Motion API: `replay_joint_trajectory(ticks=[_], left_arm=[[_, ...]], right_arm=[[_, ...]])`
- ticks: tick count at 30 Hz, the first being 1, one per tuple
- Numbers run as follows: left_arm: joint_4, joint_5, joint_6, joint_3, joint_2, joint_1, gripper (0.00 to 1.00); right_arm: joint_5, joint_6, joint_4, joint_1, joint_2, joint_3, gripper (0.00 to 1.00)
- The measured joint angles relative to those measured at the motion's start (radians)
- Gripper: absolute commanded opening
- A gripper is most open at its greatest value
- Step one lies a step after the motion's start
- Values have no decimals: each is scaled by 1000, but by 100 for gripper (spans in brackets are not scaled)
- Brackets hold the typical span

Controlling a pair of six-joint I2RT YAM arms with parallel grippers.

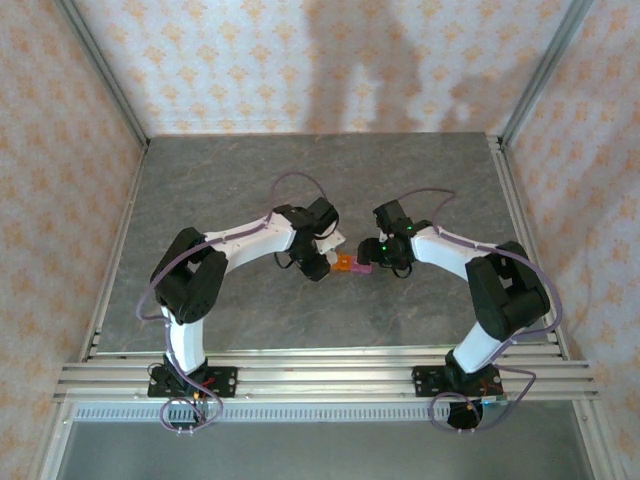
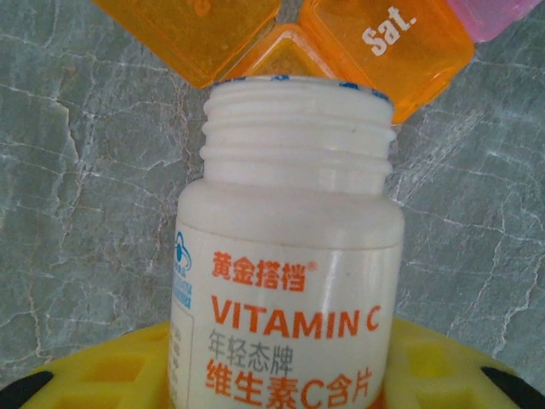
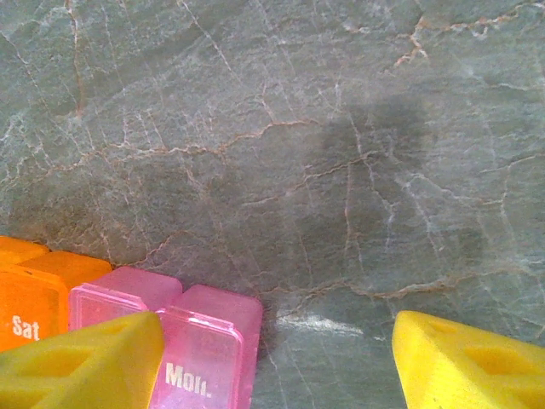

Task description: Sort the pills into containers

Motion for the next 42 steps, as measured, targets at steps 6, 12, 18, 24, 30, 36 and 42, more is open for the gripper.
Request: replay_joint_trajectory(ticks=[6, 12, 18, 24, 30, 36, 42], left_arm=[[-38, -26, 19, 39, 35, -6, 0], [-67, -48, 32, 67, 50, -13, 0], [-93, -75, 45, 90, 61, -27, 0], [-131, -113, 68, 132, 84, -50, 0], [-159, -141, 79, 154, 93, -60, 0], [-170, -164, 84, 164, 93, -60, 0], [-186, -183, 94, 174, 96, -60, 0]], right_arm=[[0, 0, 0, 0, 0, 0, 72], [-1, 0, 0, 0, 2, 1, 72], [-3, 0, 1, 0, 4, 2, 72], [-3, 0, 1, 0, 6, 5, 72], [-3, 0, 1, 0, 6, 5, 72], [-4, 0, 2, 0, 8, 6, 72], [-7, 0, 4, 0, 10, 6, 72]])
